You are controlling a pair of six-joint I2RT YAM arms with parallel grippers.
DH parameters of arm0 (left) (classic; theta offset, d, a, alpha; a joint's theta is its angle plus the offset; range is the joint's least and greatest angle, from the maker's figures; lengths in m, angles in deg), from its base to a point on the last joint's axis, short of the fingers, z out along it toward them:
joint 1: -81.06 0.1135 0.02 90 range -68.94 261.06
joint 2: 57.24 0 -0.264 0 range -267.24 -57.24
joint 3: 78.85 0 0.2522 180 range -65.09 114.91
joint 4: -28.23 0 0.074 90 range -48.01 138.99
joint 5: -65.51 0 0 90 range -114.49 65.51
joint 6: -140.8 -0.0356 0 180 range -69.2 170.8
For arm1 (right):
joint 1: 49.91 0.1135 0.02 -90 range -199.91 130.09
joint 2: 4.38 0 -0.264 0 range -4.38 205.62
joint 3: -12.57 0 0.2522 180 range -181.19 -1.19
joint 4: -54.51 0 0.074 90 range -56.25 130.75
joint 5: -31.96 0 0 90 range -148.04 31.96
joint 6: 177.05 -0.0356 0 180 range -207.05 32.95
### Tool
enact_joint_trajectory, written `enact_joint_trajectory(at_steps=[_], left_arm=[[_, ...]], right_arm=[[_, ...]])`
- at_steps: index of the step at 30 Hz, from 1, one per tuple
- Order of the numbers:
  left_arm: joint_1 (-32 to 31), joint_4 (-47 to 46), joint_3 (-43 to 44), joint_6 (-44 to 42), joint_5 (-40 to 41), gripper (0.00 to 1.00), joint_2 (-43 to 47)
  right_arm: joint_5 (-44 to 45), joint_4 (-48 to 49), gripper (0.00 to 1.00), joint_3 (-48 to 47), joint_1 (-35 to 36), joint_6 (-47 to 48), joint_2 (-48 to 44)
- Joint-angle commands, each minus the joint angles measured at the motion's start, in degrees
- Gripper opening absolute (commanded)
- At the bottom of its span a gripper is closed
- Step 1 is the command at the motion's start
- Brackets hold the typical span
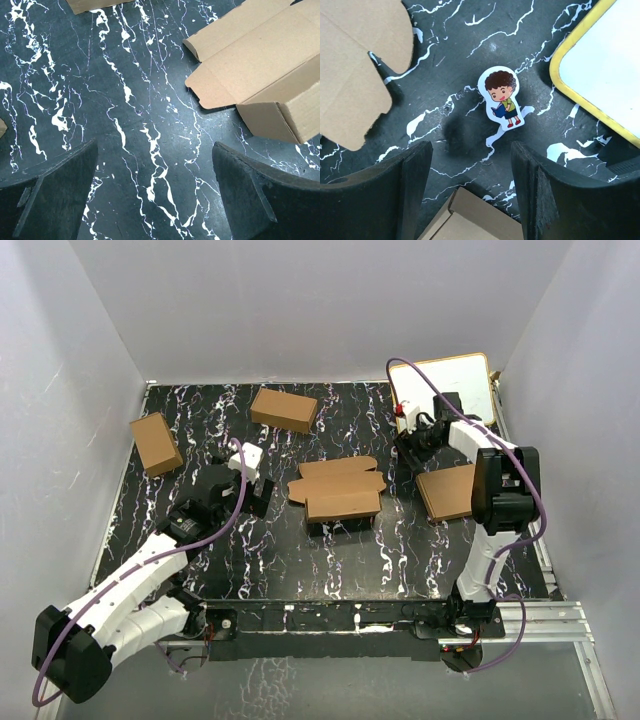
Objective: Fold the paper box
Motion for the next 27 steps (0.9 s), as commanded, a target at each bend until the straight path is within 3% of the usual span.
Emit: enact_joint_trajectory(at_steps=[1,16,27], left_arm=[[0.41,0.27,0.90,-0.64,0.71,0.95,0.17],[0.46,0.33,0.72,-0.71,0.90,0.95,0.12],[0.59,0.30,0.71,-0.79,0.93,0.95,-0.10]], right_arm=[[3.30,3.03,0.68,-3.38,-0.21,-0.90,1.09],[1.30,1.31,0.65,-9.97,1.81,-0.60,8.51],[1.63,0.66,0.23,-8.62,1.99,1.16,8.45]])
